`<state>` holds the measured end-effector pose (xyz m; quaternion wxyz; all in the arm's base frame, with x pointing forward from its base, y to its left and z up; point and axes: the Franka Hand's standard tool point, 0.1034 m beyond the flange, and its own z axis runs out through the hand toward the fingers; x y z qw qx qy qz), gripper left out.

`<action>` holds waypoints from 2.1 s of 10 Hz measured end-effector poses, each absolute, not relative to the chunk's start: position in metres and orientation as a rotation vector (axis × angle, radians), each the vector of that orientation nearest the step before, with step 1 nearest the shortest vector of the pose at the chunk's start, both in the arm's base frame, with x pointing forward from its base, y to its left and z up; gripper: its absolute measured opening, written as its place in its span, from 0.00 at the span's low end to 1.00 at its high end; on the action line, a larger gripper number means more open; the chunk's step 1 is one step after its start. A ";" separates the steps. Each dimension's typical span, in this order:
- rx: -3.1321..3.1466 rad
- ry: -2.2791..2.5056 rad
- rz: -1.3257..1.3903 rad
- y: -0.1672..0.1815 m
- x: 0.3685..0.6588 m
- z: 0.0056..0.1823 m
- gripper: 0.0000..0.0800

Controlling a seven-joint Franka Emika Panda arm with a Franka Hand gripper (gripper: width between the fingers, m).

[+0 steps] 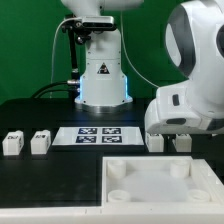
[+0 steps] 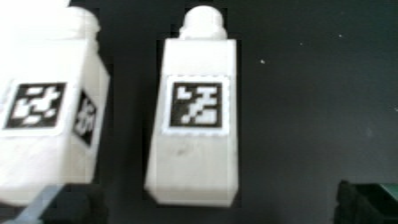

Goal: Assemble one leg

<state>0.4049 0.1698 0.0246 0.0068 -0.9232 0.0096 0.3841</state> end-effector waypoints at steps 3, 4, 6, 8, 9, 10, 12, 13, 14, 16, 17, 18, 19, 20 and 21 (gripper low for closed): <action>-2.893 0.032 1.206 0.169 0.390 0.013 0.81; -2.893 0.034 1.212 0.168 0.386 0.009 0.81; -2.894 0.036 1.210 0.167 0.385 0.008 0.80; -2.893 0.035 1.210 0.167 0.385 0.008 0.58; -2.893 0.035 1.211 0.167 0.385 0.008 0.36; -2.893 0.035 1.210 0.167 0.385 0.008 0.36; -2.893 0.035 1.210 0.167 0.385 0.008 0.36; -2.893 0.035 1.210 0.167 0.385 0.008 0.36; -2.893 0.035 1.210 0.167 0.385 0.008 0.36; -2.900 0.014 1.176 0.164 0.397 0.021 0.36; -2.894 -0.008 1.175 0.158 0.406 0.036 0.36; -2.898 -0.055 1.134 0.148 0.422 0.055 0.36; -2.918 -0.093 1.053 0.139 0.436 0.072 0.36; -2.931 -0.129 0.992 0.132 0.446 0.092 0.36; -2.974 -0.129 0.841 0.125 0.468 0.116 0.36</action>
Offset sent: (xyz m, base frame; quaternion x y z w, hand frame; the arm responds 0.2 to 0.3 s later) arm -0.0147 0.0011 -0.0155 0.0023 -0.0032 0.0185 0.9998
